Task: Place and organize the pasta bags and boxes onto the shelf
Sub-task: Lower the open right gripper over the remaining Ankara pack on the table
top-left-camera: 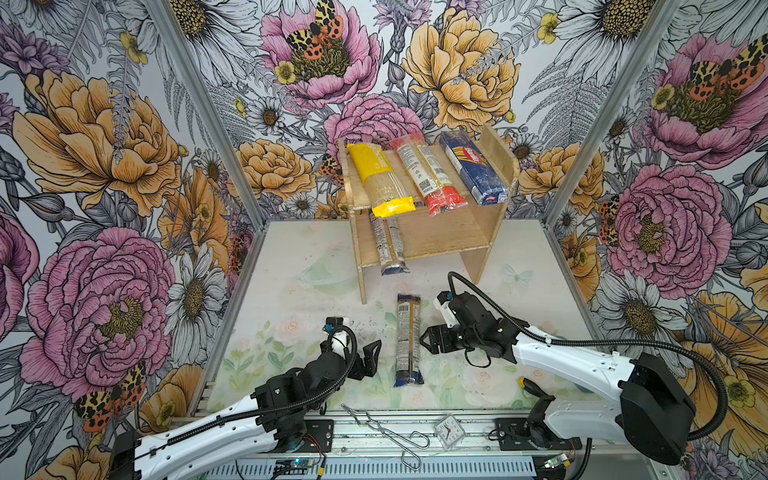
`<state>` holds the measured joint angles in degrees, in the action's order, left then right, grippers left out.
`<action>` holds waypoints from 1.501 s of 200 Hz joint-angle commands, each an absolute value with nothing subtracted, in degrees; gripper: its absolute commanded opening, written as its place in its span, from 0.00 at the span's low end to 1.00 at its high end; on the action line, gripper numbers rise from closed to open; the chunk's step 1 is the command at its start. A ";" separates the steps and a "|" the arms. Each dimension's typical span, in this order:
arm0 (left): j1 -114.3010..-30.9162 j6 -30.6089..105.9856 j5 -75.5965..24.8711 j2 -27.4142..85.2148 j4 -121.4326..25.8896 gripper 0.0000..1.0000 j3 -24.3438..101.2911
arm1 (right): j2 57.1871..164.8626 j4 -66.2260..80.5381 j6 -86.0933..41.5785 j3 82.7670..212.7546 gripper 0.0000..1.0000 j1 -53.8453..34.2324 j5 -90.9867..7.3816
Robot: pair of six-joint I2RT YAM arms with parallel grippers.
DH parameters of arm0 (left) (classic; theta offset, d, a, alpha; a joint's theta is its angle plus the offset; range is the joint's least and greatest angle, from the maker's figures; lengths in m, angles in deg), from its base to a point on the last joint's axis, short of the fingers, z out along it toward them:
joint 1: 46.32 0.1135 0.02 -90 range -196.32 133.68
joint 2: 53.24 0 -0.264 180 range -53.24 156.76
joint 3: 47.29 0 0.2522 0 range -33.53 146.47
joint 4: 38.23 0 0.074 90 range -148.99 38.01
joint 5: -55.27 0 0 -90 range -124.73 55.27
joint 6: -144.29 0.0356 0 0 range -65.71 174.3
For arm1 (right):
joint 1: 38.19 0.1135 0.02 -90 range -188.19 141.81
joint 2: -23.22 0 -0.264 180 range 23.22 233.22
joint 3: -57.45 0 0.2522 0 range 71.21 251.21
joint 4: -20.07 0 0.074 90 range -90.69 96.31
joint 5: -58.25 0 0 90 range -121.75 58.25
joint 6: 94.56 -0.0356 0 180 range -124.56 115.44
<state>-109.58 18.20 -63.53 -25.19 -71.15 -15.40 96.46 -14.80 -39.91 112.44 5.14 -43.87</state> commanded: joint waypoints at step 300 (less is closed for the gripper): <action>-110.02 22.58 -52.93 -13.41 -67.11 0.99 -15.33 | 116.72 -5.00 -50.35 121.61 0.88 12.95 -29.85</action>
